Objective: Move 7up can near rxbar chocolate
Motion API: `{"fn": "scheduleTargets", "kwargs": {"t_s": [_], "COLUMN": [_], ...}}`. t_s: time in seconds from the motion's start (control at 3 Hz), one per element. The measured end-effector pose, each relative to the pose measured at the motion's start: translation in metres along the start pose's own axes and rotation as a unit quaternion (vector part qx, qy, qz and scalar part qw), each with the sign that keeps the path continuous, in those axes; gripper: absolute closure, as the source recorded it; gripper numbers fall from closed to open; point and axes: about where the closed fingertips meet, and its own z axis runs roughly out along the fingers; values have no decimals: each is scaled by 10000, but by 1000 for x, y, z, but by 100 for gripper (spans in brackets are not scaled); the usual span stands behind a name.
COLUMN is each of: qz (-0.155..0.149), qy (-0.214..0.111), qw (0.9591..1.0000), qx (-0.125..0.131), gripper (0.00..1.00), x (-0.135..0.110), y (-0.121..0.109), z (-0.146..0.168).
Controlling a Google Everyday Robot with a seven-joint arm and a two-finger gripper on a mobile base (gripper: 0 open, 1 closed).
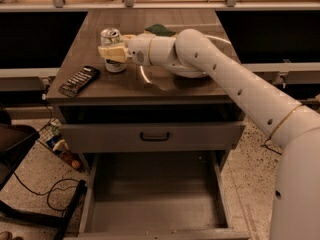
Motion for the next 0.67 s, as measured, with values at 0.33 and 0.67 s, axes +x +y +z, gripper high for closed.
{"fn": "scheduleTargets", "kwargs": {"t_s": [0.33,0.67], "qz": [1,1], "qy": [0,-1], "qw": [10000,10000], "qx": [-23,-44], "gripper": [15,0], "x": [0,0], "y": [2,4], "z": [2,5]}}
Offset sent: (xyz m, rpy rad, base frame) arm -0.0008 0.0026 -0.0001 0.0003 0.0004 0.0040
